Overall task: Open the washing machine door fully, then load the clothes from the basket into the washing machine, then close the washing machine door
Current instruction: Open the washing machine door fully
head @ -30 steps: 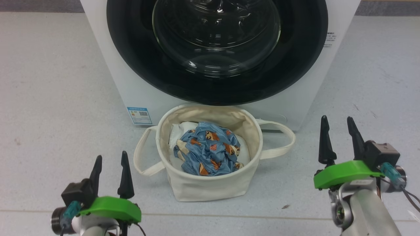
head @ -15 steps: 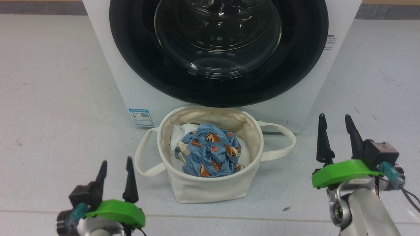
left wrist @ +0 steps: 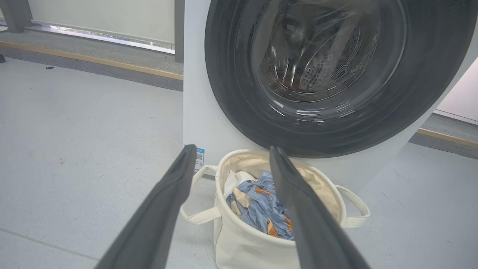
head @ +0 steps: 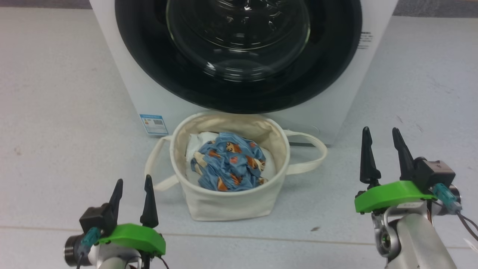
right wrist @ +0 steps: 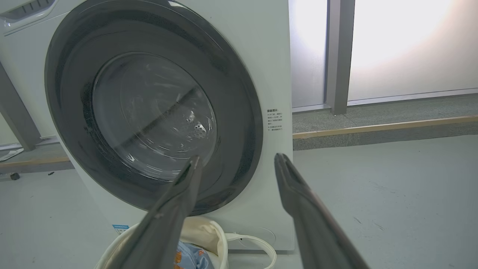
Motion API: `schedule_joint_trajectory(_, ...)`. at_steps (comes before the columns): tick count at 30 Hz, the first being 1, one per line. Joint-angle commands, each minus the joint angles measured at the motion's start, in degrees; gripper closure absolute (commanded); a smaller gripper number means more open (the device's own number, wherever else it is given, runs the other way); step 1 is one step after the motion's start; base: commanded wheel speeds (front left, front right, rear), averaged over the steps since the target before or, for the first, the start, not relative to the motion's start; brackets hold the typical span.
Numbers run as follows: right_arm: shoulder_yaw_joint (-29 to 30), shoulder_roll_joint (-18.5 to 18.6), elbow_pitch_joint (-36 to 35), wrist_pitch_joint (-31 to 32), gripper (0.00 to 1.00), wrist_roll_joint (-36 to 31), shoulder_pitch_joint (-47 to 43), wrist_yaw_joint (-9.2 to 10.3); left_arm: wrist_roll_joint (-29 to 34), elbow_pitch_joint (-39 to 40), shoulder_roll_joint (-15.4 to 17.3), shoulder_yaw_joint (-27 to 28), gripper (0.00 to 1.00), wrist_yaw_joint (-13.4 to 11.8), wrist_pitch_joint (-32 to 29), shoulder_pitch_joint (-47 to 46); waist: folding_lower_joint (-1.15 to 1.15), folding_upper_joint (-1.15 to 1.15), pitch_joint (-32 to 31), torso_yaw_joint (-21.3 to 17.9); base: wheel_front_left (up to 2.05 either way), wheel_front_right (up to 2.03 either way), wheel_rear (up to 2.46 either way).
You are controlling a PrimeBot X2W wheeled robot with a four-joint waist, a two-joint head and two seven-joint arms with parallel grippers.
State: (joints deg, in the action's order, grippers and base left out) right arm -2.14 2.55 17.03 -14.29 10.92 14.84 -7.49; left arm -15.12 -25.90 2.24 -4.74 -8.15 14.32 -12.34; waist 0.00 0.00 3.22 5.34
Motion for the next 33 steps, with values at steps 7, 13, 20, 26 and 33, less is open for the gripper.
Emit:
schedule_joint_trajectory(7,-1.81,0.32,-1.96,-0.71,0.0,0.08,1.3,0.0,-0.25,2.15,0.64,1.91,0.0,-0.11,0.68,-2.71,0.0,0.0,0.04,-0.01,1.05,1.39,-2.44)
schedule_joint_trajectory(13,-2.16,0.32,-1.9,-0.71,0.0,0.88,1.14,0.0,-0.13,2.74,0.64,2.13,0.0,0.02,0.68,-2.42,0.0,0.0,-0.03,0.19,1.42,1.03,-2.45)
schedule_joint_trajectory(20,-2.46,0.32,-2.08,-0.71,0.0,1.17,1.12,0.0,0.91,5.65,0.64,3.07,0.0,0.11,0.68,-1.74,0.0,0.0,0.18,0.61,1.24,0.88,-2.12)
schedule_joint_trajectory(26,-2.4,0.32,-2.24,-0.71,0.0,1.11,1.2,0.0,0.55,6.02,0.64,2.7,0.0,0.29,0.68,-1.58,0.0,0.0,0.65,0.96,0.56,0.56,-1.12)
schedule_joint_trajectory(33,-1.94,0.32,-1.74,-0.71,0.0,1.06,1.43,0.0,0.31,5.8,0.64,2.3,0.0,0.43,0.68,-1.69,0.0,0.0,1.05,1.09,0.1,0.1,-0.19)
